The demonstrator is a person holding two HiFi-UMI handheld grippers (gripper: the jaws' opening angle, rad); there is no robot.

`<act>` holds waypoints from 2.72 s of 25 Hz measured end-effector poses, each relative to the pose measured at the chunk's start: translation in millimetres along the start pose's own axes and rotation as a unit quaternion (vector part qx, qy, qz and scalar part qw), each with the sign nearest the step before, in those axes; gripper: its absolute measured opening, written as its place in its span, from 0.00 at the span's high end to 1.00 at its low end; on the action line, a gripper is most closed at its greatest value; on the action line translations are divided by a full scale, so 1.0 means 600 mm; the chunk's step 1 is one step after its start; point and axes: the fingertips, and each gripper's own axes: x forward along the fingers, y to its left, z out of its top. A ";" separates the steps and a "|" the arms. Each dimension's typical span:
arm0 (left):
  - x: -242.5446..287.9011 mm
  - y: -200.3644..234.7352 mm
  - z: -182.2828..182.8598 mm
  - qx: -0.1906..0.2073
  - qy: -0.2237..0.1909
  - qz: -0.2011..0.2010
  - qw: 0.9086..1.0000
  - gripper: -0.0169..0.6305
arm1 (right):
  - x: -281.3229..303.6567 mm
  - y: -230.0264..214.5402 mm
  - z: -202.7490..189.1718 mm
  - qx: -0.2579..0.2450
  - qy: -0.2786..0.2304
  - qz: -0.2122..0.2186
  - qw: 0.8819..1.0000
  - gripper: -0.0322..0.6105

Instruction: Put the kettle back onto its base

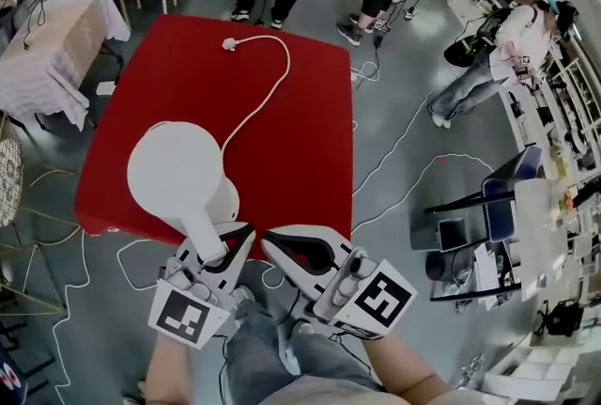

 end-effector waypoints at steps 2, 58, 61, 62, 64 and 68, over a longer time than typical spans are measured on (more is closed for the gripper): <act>0.006 0.003 -0.003 0.006 -0.004 -0.002 1.000 0.96 | 0.003 -0.004 -0.004 0.001 0.001 -0.002 1.000 0.94; -0.083 -0.006 -0.052 -0.060 0.018 -0.024 0.998 0.78 | -0.021 0.047 0.001 -0.006 -0.004 0.049 0.999 0.94; -0.101 -0.005 -0.056 -0.060 0.020 -0.014 0.998 0.77 | -0.023 0.053 0.002 -0.007 -0.003 0.053 0.999 0.94; -0.106 -0.004 -0.057 -0.055 0.023 -0.007 0.998 0.77 | -0.023 0.055 0.003 -0.008 -0.004 0.054 0.998 0.94; -0.118 -0.002 -0.055 -0.052 0.025 0.003 0.998 0.77 | -0.021 0.059 0.004 -0.009 -0.005 0.059 0.998 0.94; -0.150 0.004 -0.043 -0.049 0.017 0.031 0.998 0.77 | -0.015 0.072 0.008 -0.010 -0.008 0.071 0.997 0.94</act>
